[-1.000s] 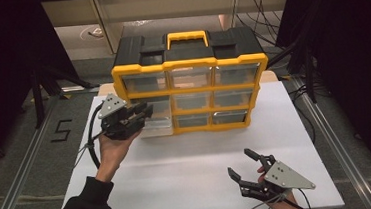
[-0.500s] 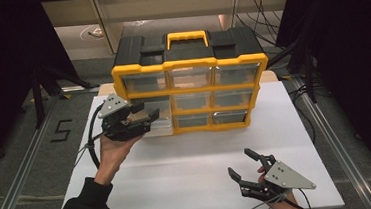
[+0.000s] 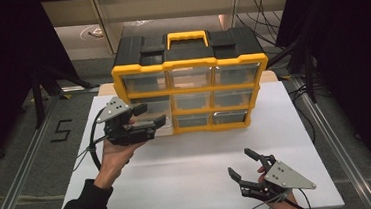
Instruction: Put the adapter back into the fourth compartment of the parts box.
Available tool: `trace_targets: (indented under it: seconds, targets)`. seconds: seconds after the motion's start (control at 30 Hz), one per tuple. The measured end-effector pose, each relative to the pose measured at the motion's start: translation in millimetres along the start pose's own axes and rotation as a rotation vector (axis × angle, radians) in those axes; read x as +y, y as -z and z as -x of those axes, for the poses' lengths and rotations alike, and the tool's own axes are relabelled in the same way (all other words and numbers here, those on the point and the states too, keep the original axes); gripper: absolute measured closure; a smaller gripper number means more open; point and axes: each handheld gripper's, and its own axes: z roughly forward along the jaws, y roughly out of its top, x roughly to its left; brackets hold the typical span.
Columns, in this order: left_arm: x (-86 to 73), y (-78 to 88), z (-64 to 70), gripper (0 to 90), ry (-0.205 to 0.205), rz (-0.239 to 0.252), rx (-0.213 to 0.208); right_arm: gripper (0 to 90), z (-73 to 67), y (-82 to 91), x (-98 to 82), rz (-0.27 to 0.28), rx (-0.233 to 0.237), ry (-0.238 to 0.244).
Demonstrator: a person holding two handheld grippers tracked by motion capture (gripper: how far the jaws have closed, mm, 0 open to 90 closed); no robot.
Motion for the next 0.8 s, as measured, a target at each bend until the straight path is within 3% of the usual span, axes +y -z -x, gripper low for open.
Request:
trace_targets:
  seconds: [0.03,0.23,0.8]
  targets:
    - [-1.5,0.1,2.1,22.3,-0.005,0.009,-0.023,26.0,-0.1,0.1,0.0,0.001,-0.001,0.000]
    - [-7.6,0.4,6.6,20.3,0.005,0.032,-0.068,26.0,-0.2,0.5,0.4,0.003,0.000,0.001]
    - [-21.9,1.4,21.3,19.4,-0.014,0.100,-0.152,26.0,-0.3,0.8,0.7,0.004,0.000,-0.001]
